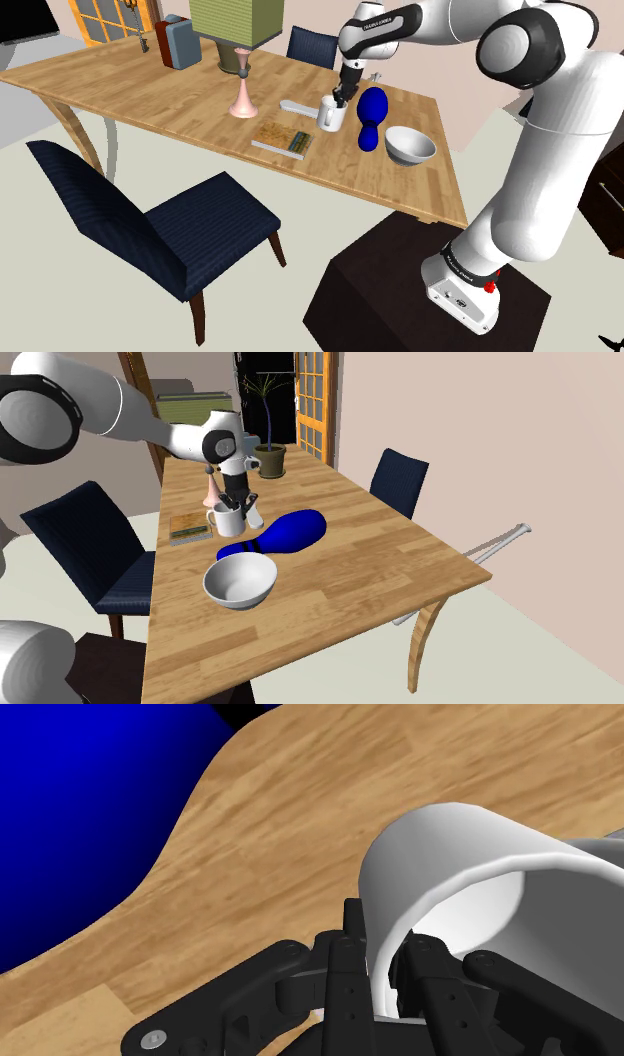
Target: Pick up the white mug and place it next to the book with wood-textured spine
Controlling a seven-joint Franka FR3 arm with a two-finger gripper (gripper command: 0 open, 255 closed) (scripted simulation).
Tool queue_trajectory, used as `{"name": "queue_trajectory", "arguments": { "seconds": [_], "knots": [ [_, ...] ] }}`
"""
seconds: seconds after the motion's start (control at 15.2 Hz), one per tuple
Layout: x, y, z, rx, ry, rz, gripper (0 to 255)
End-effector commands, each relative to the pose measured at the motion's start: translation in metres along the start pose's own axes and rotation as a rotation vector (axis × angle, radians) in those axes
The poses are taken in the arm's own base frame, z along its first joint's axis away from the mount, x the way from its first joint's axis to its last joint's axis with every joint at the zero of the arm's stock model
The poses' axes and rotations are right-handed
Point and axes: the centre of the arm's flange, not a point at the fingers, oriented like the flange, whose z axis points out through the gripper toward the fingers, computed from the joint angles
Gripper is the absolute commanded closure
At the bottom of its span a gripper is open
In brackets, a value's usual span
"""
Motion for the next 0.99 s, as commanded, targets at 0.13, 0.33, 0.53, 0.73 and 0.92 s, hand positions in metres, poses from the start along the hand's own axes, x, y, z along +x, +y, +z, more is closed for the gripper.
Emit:
{"name": "queue_trajectory", "arguments": {
  "seconds": [0.13, 0.33, 0.53, 0.73, 0.92],
  "knots": [
    [-0.0005, 0.0002, 0.0211, 0.0, 0.001, 0.0, 255],
    [-0.0005, 0.0002, 0.0211, 0.0, 0.001, 0.0, 255],
    [-0.0005, 0.0002, 0.0211, 0.0, 0.001, 0.0, 255],
    [-0.0005, 0.0002, 0.021, 0.0, 0.001, 0.0, 0],
    [-0.0005, 0.0002, 0.021, 0.0, 0.001, 0.0, 0]
  ]
}}
